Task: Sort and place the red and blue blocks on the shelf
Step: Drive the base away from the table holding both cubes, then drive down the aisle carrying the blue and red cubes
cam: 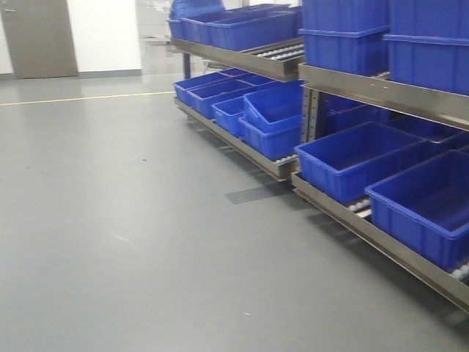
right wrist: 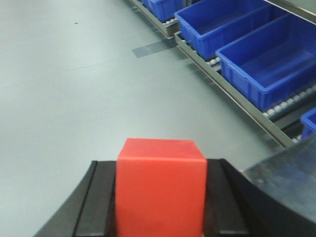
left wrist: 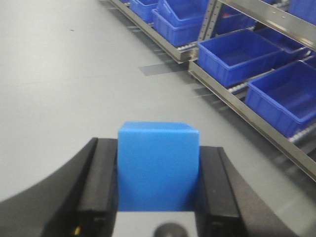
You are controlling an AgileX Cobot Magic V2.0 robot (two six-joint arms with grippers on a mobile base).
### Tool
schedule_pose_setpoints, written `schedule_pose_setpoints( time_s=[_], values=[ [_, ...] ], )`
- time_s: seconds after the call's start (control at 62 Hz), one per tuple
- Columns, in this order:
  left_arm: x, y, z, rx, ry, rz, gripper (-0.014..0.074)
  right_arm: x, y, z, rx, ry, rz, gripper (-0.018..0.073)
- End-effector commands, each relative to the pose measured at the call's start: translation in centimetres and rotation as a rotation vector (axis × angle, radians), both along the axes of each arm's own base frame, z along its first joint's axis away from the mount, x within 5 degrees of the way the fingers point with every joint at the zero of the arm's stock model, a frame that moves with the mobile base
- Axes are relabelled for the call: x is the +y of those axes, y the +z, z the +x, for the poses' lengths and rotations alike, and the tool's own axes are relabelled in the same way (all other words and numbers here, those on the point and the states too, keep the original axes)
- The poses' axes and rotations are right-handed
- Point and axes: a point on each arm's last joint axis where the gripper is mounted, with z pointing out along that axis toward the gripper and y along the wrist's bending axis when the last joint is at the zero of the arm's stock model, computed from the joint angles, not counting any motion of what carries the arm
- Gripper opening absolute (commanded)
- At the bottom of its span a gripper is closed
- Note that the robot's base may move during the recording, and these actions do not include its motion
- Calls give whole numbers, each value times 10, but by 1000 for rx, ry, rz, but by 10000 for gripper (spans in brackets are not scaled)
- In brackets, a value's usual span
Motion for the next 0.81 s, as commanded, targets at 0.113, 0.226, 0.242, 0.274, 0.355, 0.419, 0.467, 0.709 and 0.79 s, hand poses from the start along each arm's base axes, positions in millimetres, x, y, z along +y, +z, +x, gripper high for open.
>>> schedule_pose_setpoints(
  time_s=[0.113,0.226,0.242,0.274,0.355,0.419,0.467,0.709,0.79],
  values=[
    [-3,17,2,-108,-24,-30,125,-1,17,3,-119,-2,-15,66],
    [-3,17,2,-108,-24,-30,124,-1,17,3,-119,-2,-15,66],
    [-3,17,2,-108,-24,-30,125,-1,17,3,-119,-2,-15,66],
    [-3,17,2,-108,-24,-30,124,-1,17,3,-119,-2,-15,66],
    [-3,17,2,-108,-24,-30,124,-1,17,3,-119,-2,-15,66],
    [-3,17,2,-108,-24,-30,125,-1,17,3,-119,-2,-15,66],
    [-3,17,2,-108,-24,-30,125,-1,17,3,-119,-2,-15,66],
    [-3,17,2,-108,-24,-30,125,-1,17,3,-119,-2,-15,66],
    [-3,17,2,-108,-24,-30,124,-1,17,3,-119,-2,-15,66]
  ],
)
